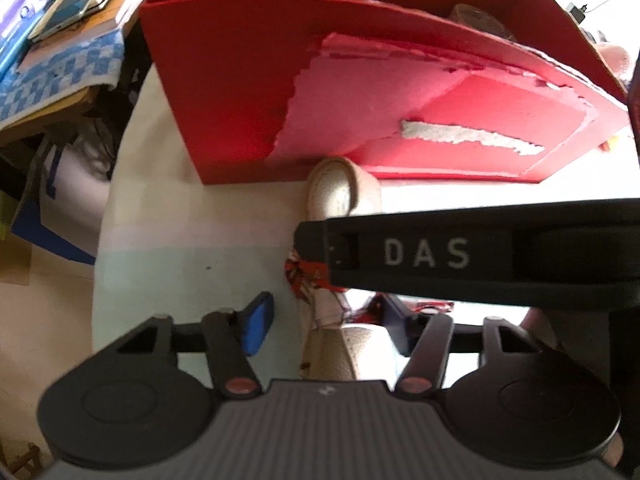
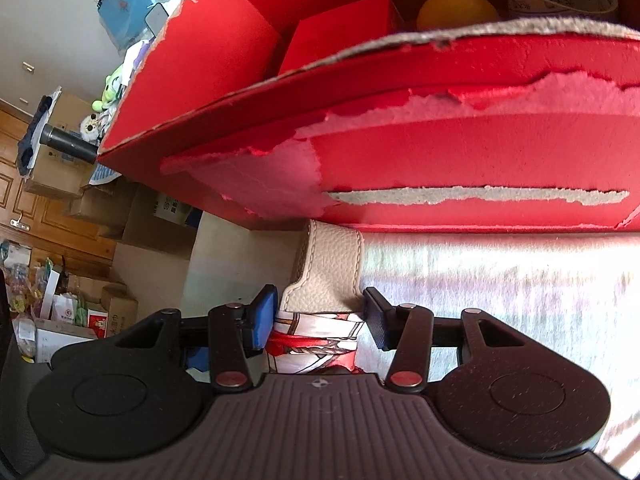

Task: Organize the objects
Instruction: 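Close the right gripper on the white strap of the item, then lift the strap item with the right gripper and carry it over the box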

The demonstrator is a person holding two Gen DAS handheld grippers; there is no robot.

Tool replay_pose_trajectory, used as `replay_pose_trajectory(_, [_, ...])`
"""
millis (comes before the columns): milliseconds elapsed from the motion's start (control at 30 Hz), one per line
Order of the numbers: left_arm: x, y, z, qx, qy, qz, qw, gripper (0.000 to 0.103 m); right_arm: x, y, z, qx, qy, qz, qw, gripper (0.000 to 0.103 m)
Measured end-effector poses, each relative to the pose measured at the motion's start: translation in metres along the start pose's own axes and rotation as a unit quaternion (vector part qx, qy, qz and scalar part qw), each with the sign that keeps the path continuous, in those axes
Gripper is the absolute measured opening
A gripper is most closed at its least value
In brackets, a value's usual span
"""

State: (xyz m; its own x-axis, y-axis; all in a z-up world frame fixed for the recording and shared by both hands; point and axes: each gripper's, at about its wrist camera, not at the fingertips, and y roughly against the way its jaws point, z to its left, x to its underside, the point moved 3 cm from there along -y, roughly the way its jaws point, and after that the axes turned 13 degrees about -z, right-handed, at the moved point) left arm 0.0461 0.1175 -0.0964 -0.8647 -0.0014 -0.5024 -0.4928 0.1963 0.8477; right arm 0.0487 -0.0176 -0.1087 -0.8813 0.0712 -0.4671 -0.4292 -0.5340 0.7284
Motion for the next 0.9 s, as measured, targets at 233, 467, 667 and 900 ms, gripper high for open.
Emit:
replay_pose_trajectory(233, [0.002, 0.005, -0.011, 0.022, -0.013, -0.008, 0.9996, 0.033, 0.0, 0.005, -0.004, -0.01, -0.01, 0.0, 1.0, 0.049])
replay_pose_trajectory(467, [0.007, 0.012, -0.028, 0.022, -0.042, -0.02, 0.9987, 0.03, 0.0, 0.018, -0.012, -0.015, -0.031, -0.006, 0.999, 0.049])
replay_pose_trajectory(667, [0.01, 0.024, -0.048, 0.023, -0.077, -0.042, 0.9959, 0.029, 0.001, 0.036, -0.013, -0.024, -0.03, -0.027, 0.999, 0.048])
replay_pose_trajectory(900, [0.003, 0.038, -0.077, 0.037, -0.135, -0.069, 0.9878, 0.029, 0.001, 0.065, -0.02, -0.024, -0.022, -0.076, 0.997, 0.048])
